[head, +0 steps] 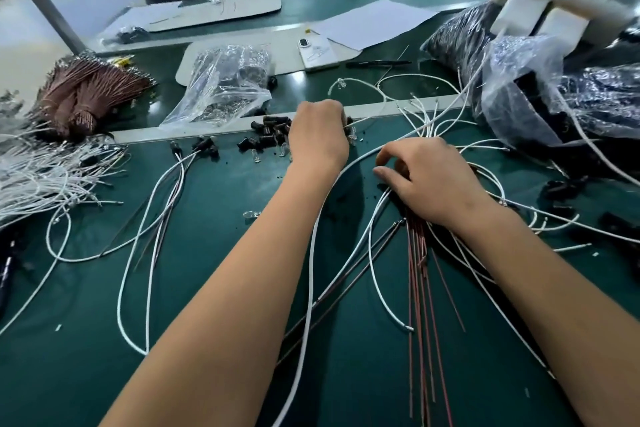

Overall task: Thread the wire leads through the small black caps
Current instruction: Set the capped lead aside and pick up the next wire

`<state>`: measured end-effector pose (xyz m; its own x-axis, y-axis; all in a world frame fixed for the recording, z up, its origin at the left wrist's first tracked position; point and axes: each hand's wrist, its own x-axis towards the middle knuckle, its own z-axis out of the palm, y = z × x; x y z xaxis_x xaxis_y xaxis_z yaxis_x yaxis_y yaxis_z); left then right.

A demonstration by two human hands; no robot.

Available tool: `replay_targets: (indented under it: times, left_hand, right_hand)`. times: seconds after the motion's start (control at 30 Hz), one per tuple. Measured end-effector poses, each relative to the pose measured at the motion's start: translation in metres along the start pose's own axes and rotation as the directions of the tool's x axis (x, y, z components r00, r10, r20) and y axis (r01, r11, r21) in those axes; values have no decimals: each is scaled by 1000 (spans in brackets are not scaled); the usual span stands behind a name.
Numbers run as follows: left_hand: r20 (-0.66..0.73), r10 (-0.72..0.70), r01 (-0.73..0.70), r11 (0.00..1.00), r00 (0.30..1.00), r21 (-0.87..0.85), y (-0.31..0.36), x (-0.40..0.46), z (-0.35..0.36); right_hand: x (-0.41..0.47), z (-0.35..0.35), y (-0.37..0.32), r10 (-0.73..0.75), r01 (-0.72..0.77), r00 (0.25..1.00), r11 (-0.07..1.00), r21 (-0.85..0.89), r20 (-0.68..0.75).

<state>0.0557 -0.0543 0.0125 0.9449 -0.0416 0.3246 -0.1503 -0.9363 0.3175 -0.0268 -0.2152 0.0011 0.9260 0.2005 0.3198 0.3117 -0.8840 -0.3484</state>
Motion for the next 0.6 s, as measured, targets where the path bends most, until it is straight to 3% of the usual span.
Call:
replay_targets:
  times: [0.2,0.33,0.5,0.6]
  left_hand:
    - [118,20,-20,1000,993,5,11,6,-8]
    - [56,20,-16,997,998,-75,10,-3,-13]
    - [-127,-63,11,926,990,-378,4,-20,-28]
    - [-174,-84,1,903,981,-430,-2,-28,-32]
  right_hand:
    - [-1,1,1,-53,54,998,997,52,-26]
    - [-2,-8,2,-118,122,992,975,184,-35]
    - [-4,-26,9,-174,91,949,950,300,262]
    - [-5,-34,10,-157,7,909,932,362,386]
